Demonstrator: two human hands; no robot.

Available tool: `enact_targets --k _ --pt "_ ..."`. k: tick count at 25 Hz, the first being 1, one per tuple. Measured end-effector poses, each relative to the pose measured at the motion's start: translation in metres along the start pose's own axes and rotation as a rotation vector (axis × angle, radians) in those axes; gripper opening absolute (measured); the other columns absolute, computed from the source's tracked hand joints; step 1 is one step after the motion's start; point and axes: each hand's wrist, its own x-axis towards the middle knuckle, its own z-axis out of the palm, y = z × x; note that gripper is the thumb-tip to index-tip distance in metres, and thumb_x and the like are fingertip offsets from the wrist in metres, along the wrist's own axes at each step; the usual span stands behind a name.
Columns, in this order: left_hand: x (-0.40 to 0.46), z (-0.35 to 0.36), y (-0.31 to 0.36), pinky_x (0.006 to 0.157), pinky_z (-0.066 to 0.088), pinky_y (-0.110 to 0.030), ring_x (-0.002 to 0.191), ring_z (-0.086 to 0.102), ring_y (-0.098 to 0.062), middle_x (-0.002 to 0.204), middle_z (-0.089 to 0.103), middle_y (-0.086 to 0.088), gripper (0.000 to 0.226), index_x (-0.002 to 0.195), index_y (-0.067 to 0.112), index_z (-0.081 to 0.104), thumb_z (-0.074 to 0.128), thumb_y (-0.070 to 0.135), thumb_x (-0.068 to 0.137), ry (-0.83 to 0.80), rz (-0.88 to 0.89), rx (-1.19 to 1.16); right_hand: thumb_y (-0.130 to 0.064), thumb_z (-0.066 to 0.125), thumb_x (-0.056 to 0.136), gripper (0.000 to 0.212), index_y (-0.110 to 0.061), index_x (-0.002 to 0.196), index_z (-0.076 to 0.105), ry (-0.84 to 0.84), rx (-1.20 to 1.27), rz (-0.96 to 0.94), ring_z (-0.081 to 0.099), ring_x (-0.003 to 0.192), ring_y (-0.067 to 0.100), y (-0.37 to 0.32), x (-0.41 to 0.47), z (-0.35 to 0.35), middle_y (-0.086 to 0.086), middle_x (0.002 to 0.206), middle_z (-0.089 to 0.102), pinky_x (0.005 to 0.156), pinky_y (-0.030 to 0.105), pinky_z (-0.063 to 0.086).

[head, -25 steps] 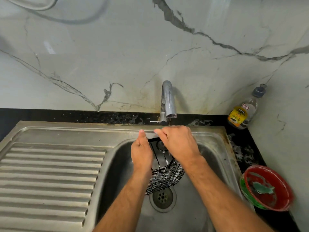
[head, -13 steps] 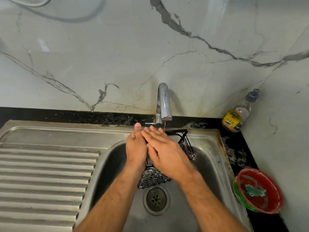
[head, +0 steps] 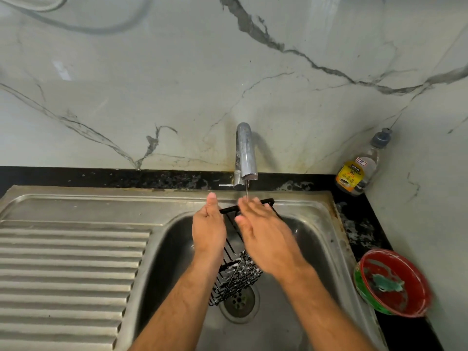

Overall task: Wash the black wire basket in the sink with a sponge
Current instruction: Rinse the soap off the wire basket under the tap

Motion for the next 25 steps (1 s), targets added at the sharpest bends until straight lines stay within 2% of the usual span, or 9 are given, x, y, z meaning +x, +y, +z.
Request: enact_targets --k 2,6,9,12,14,17,21,23,25 --pt "0.000 -0.002 0.004 0.078 0.057 -0.036 0.075 0.072 -0.026 0.078 0.074 -0.013 0.057 0.081 0.005 0.069 0.041 0.047 0.106 -0.097 0.005 -0.101 -0.050 0.003 0.102 0.064 -0.021 0.156 0.020 0.026 0.005 -0.125 0.012 0.151 0.005 -0.011 0.001 0.006 -0.007 0.162 0.020 0.124 0.025 0.001" --pt "-0.004 -0.002 0.011 0.063 0.046 -0.029 0.060 0.056 -0.018 0.063 0.062 -0.003 0.057 0.069 0.013 0.065 0.040 0.048 0.106 -0.099 0.083 0.064 -0.043 0.022 0.107 0.050 -0.026 0.153 0.031 0.044 0.153 0.003 0.020 0.149 0.003 0.008 0.016 -0.010 -0.011 0.159 0.027 0.125 0.029 0.011" --pt "-0.002 -0.004 0.013 0.074 0.057 -0.034 0.073 0.072 -0.013 0.075 0.075 0.000 0.057 0.086 0.012 0.075 0.036 0.049 0.107 -0.135 0.114 0.070 -0.038 0.032 0.107 0.046 -0.028 0.152 0.032 0.006 0.168 -0.123 0.021 0.146 -0.002 0.002 0.019 -0.008 -0.015 0.156 0.029 0.124 0.028 0.015" --pt "-0.007 -0.001 0.022 0.059 0.043 -0.029 0.042 0.049 -0.004 0.045 0.055 0.010 0.061 0.064 0.014 0.061 0.040 0.055 0.104 -0.005 0.084 0.120 -0.046 0.045 0.103 0.044 -0.036 0.146 0.045 -0.010 0.384 0.118 0.029 0.144 -0.001 0.012 0.028 -0.019 -0.020 0.153 0.038 0.124 0.036 0.021" --pt "-0.006 -0.001 0.019 0.064 0.051 -0.036 0.048 0.057 -0.013 0.048 0.060 0.008 0.061 0.065 0.017 0.063 0.041 0.060 0.102 0.065 0.087 0.121 -0.050 0.041 0.103 0.049 -0.034 0.149 0.042 -0.090 0.302 0.076 0.031 0.145 0.004 0.004 0.026 -0.023 -0.018 0.155 0.035 0.123 0.036 0.022" --pt "-0.003 -0.008 0.017 0.075 0.058 -0.042 0.069 0.071 -0.022 0.065 0.072 0.000 0.060 0.073 0.017 0.071 0.041 0.060 0.102 0.078 0.064 0.034 -0.049 0.031 0.105 0.053 -0.032 0.156 0.024 -0.150 0.231 -0.149 0.011 0.148 -0.004 -0.013 0.017 -0.016 -0.019 0.160 0.019 0.123 0.028 0.010" --pt "-0.005 -0.010 0.021 0.065 0.041 -0.039 0.051 0.043 -0.017 0.044 0.042 0.010 0.057 0.056 0.023 0.039 0.047 0.058 0.101 0.221 0.018 0.006 -0.077 0.021 0.087 0.083 -0.035 0.158 0.010 -0.208 0.200 0.105 -0.002 0.148 -0.003 0.006 0.020 -0.024 -0.019 0.163 0.003 0.125 0.037 0.006" --pt "-0.005 -0.014 0.018 0.070 0.052 -0.049 0.056 0.051 -0.024 0.050 0.050 0.005 0.059 0.056 0.020 0.050 0.047 0.059 0.100 0.226 0.018 0.010 -0.075 0.011 0.088 0.083 -0.032 0.158 0.004 -0.247 0.104 -0.076 -0.006 0.149 0.000 -0.014 0.010 -0.016 -0.016 0.163 -0.003 0.123 0.032 0.000" --pt "-0.005 -0.016 0.017 0.073 0.057 -0.048 0.063 0.061 -0.033 0.057 0.059 -0.003 0.059 0.061 0.016 0.061 0.047 0.057 0.101 0.203 -0.009 -0.030 -0.068 0.007 0.093 0.074 -0.031 0.158 0.005 -0.220 0.107 -0.194 -0.005 0.149 -0.002 -0.022 0.006 -0.011 -0.016 0.162 -0.002 0.122 0.026 -0.003"
